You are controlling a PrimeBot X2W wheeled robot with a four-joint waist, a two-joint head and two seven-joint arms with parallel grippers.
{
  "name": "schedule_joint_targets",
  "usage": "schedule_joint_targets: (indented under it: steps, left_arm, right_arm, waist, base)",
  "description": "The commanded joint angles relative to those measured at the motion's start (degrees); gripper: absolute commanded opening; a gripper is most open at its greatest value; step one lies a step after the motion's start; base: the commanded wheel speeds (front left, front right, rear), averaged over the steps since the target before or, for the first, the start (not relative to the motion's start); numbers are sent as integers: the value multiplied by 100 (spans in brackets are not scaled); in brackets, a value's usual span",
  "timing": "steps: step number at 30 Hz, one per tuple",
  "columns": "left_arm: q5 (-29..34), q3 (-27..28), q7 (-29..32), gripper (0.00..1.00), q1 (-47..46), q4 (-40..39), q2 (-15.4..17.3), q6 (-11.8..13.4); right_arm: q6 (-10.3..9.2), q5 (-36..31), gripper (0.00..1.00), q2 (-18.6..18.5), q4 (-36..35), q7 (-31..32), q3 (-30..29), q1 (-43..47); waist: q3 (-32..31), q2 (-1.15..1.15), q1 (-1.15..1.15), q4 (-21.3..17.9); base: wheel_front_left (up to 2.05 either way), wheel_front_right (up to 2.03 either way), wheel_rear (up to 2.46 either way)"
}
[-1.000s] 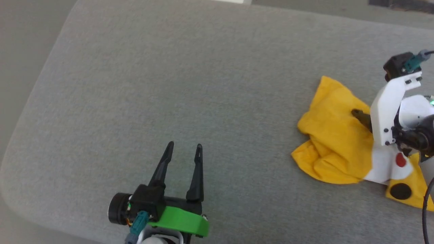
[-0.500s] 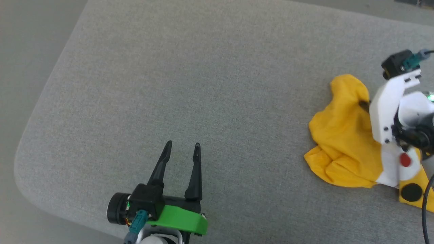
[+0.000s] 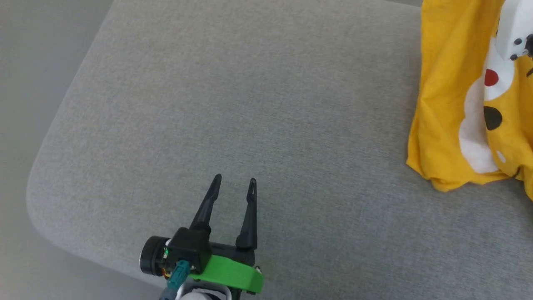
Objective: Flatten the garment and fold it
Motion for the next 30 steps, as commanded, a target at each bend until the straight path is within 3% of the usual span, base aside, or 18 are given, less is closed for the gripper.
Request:
schedule_joint_targets:
  steps: [1,8,9,10,21,25,30]
  left_arm:
    - [16,-17,-27,100,-61,8,-36,-8]
    - [-33,-126,-27,100,-151,9,-41,37]
    - [-40,-140,-27,100,-173,18,-41,48]
    - [-46,-158,-27,100,-204,28,-42,61]
    - [33,-15,-27,100,-301,105,-34,106]
    - [71,114,-27,100,-205,120,63,89]
    - [76,240,-27,100,-54,95,212,81]
  right_arm:
    - [-8,-135,0,81,171,-85,-3,-10]
    - [-8,-360,0,337,942,-270,65,265]
    - [-8,-351,44,354,1012,-285,86,288]
    - [-8,-327,100,371,1094,-295,116,303]
    - [-8,416,100,264,961,-838,289,171]
    - [-8,737,100,159,422,-1106,74,615]
    - [-8,894,100,0,-705,-1400,-530,1830]
  waist:
    - [132,0,0,157]
    - [281,0,0,284]
    - [290,0,0,281]
    - [298,0,0,268]
    - [-65,0,0,-301]
    - [-322,0,0,-607]
    - [-599,0,0,-974]
  base:
    - [0,0,0]
    - [0,0,0]
    - [0,0,0]
    - [0,0,0]
    - [0,0,0]
    - [0,0,0]
    - [0,0,0]
